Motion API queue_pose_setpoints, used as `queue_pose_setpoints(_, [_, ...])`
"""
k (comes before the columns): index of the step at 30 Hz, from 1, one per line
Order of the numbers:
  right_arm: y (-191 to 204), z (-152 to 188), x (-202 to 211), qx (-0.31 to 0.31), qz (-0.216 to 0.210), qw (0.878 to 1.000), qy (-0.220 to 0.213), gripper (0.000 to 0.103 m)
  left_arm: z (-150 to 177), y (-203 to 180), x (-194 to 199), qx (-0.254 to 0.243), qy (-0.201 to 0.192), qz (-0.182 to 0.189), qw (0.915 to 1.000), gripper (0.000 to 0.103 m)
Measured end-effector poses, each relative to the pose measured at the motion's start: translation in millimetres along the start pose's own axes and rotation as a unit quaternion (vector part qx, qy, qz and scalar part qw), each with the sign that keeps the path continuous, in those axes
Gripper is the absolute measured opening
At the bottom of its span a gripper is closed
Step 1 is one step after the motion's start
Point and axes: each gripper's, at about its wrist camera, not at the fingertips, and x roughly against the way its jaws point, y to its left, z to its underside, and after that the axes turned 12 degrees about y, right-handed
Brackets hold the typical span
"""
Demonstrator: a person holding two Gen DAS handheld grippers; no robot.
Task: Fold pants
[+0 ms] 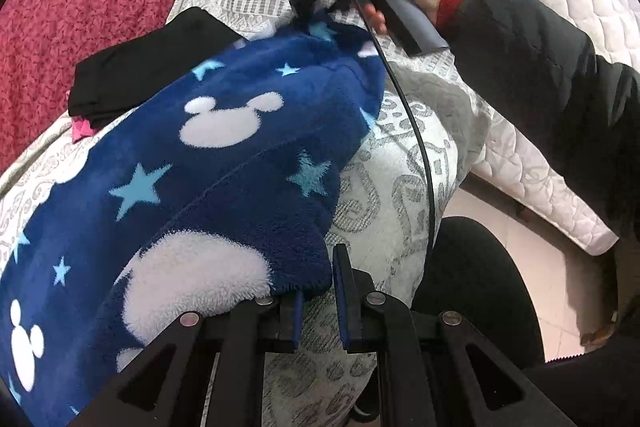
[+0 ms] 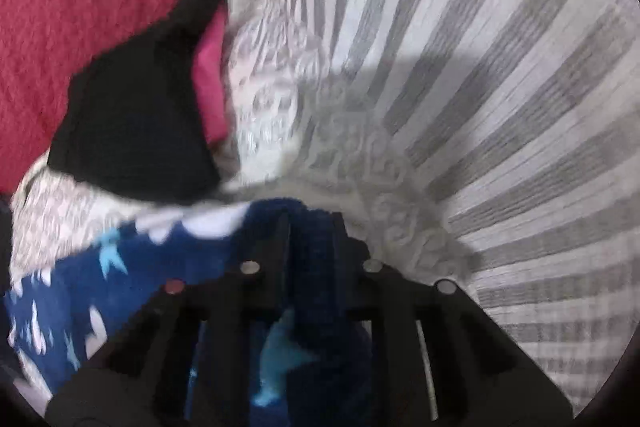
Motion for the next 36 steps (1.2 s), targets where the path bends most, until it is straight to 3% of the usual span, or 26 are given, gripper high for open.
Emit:
queue_pose_setpoints(2, [11.4,6.4,36.5,0.017,-0.011,0.997,-0.079,0.019,-1.1,-1.6,-0.7,-0.005,0.002,-0.002,1.0,0.011])
queue_pose_setpoints(4, [13.5,3.4,52.6,0.017,-0.02,0.994,-0.106,0.019,-2.0,-1.4,-2.8,-0.004,0.003,0.001,1.0,0.011])
queue_pose_setpoints(6, [11.1,-8.8,42.3,0.016,-0.006,0.995,-0.094,0.019,-2.8,-0.7,-4.0,-0.002,0.0,0.002,1.0,0.011])
queue_pose_setpoints(10, [5.3,-23.0,-24.0,0.029,0.013,0.999,0.003,0.025,-2.0,0.4,-4.2,-0.001,0.0,0.001,1.0,0.012])
queue_pose_setpoints(12, [-2.6,-18.0,-37.5,0.015,0.005,1.0,0.021,0.031,-1.8,-0.1,-3.8,-0.002,0.001,0.002,1.0,0.015])
queue_pose_setpoints(14, [-10.8,-11.4,-25.3,-0.002,-0.002,1.0,0.002,0.056,-1.9,0.7,-3.3,-0.001,-0.001,0.005,1.0,0.02])
queue_pose_setpoints(15, [-13.9,-10.0,-17.2,-0.006,0.004,1.0,-0.006,0.06,-2.2,0.9,-3.0,-0.001,-0.001,0.006,1.0,0.02])
queue_pose_setpoints(20, [-25.5,21.1,42.7,0.005,0.045,0.998,-0.033,0.063,1.8,6.3,3.7,0.009,0.007,0.019,0.9998,0.032])
queue_pose_setpoints(23, [-33.0,53.9,60.9,0.001,0.023,1.0,-0.019,0.065,13.7,16.8,13.1,0.029,0.024,0.032,0.9988,0.032])
queue_pose_setpoints(29, [-38.5,103.9,38.6,-0.013,-0.062,0.997,0.04,0.065,49.9,68.9,58.3,0.132,0.01,0.043,0.9903,0.032])
queue_pose_setpoints(33, [-32.7,97.5,23.3,0.006,-0.096,0.995,0.025,0.065,67.9,104.8,76.6,0.218,-0.014,0.019,0.9756,0.032])
queue_pose_setpoints(34, [-32.4,93.7,17.4,0.003,-0.111,0.993,0.027,0.056,69.6,108.7,78.2,0.228,-0.019,0.011,0.9734,0.032])
queue_pose_setpoints(35, [-29.9,90.2,10.2,-0.004,-0.119,0.992,0.032,0.023,69.5,109.9,79.5,0.225,-0.024,0.001,0.9739,0.032])
queue_pose_setpoints(36, [-25.7,89.8,7.5,-0.003,-0.114,0.993,0.038,0.021,67.4,109.5,79.2,0.215,-0.029,-0.015,0.976,0.032])
